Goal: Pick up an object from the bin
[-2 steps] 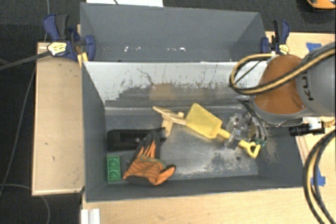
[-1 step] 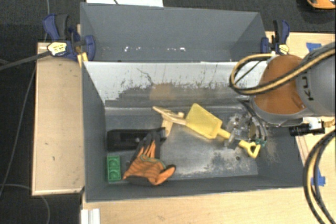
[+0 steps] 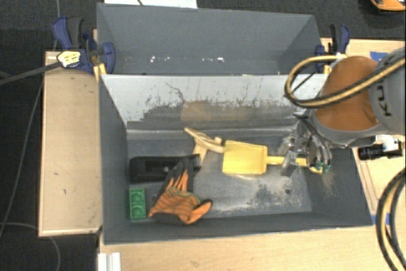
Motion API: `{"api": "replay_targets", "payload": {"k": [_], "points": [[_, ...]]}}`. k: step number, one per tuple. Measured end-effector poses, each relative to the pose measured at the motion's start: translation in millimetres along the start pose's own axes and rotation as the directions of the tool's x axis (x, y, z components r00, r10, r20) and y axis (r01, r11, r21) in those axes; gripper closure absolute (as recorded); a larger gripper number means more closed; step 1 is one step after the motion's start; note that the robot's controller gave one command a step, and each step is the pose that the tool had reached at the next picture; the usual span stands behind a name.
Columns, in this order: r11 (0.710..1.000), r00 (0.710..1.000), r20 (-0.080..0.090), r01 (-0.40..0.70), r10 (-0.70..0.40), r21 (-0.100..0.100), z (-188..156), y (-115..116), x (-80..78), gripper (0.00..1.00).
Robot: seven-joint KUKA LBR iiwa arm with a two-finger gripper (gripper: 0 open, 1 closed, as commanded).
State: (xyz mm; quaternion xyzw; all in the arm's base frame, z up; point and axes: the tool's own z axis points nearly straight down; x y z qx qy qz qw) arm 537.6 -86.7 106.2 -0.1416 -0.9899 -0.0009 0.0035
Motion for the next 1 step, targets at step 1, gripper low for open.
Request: {"api": "replay_targets", "payload": {"k": [1], "points": [[1.000,1.000,0.013,0.001,-0.001,-0.002,-39.4,0.4,-3.3,1.00]]}}
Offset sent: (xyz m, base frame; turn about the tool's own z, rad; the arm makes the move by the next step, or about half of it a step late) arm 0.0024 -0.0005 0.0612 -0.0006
